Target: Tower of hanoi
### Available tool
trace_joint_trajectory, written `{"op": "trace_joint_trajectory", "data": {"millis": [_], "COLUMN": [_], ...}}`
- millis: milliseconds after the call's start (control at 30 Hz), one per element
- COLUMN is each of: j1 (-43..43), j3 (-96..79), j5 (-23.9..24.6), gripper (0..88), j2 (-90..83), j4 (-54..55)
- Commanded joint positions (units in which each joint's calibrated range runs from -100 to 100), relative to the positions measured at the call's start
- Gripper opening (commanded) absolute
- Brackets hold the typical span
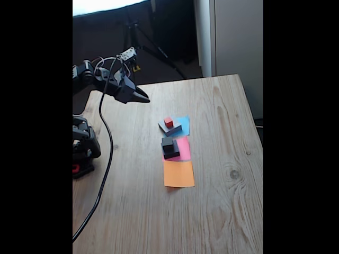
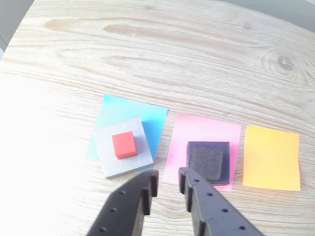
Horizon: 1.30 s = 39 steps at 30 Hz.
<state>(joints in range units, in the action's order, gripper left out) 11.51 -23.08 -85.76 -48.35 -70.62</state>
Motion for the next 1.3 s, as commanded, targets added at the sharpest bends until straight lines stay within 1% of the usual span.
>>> {"op": "trace_joint_trajectory", "data": {"millis": [0,100,133,167,300,433,567,700,800,1133,1167,1200,1267], "j1": [-5.04,-8.21,-8.96,-9.63,-11.39,-12.06,-13.73,-16.4,-18.91,-22.5,-22.67,-22.67,-22.75], "j3": [11.71,19.08,20.9,22.9,27.9,24.44,14.44,-1.29,-14.47,-41.74,-44.2,-45.74,-49.29], "j5": [-0.69,-2.7,-4.37,-5.04,-6.54,-7.05,-9.39,-12.56,-14.24,-14.24,-13.23,-13.57,-11.39], "gripper": [0.5,0.5,0.5,0.5,0.5,0.5,1.4,4.2,9.1,28.2,29.8,30.5,31.8], "j2": [-1.38,-0.4,-0.17,0.13,0.81,-0.62,-3.95,-9.03,-13.57,-15.39,-15.16,-14.78,-13.34], "j4": [-6.72,-12.79,-14.57,-16.11,-21.05,-21.37,-17.81,-9.07,-0.73,27.92,31.48,33.59,39.9]}}
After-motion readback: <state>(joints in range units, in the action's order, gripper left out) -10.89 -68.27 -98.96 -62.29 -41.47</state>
